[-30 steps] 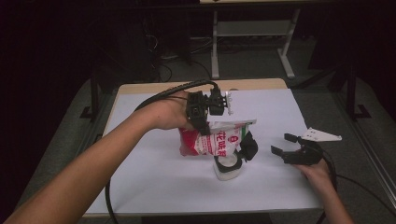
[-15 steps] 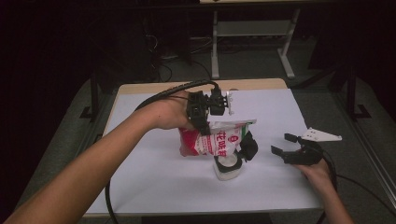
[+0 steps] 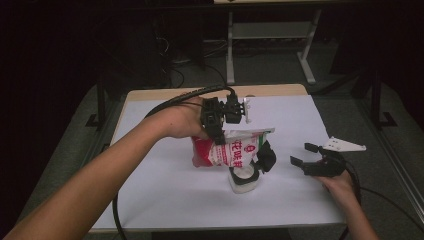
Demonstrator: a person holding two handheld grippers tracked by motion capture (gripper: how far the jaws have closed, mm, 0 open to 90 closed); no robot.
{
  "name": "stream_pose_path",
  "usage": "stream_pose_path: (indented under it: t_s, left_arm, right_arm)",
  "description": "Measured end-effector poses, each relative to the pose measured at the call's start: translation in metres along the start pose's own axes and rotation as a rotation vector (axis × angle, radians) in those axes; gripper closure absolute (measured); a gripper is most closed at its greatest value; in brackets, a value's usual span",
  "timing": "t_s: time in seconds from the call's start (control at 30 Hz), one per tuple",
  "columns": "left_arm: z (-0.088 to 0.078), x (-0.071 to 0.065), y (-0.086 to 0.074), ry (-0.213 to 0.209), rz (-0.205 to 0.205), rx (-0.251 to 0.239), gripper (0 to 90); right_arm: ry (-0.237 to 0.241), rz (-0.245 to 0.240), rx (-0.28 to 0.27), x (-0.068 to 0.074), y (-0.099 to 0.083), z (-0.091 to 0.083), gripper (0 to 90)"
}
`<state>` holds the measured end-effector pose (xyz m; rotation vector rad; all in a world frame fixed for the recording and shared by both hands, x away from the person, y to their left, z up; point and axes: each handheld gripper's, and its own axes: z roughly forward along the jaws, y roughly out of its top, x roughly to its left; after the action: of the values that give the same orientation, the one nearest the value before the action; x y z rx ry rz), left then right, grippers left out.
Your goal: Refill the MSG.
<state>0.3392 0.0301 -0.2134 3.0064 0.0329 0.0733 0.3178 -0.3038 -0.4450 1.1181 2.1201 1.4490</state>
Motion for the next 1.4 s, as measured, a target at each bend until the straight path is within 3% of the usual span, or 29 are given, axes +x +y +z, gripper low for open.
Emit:
stream_pose_path:
  t_s: [1.4]
  left_arm:
    - [-0.0003,-0.0007,0.0079,-0.009,0.008,0.048,86.4]
  right_arm:
    - [0.000,-0.001,-0.003,-0.0002,0.0006,-0.0003,14.0]
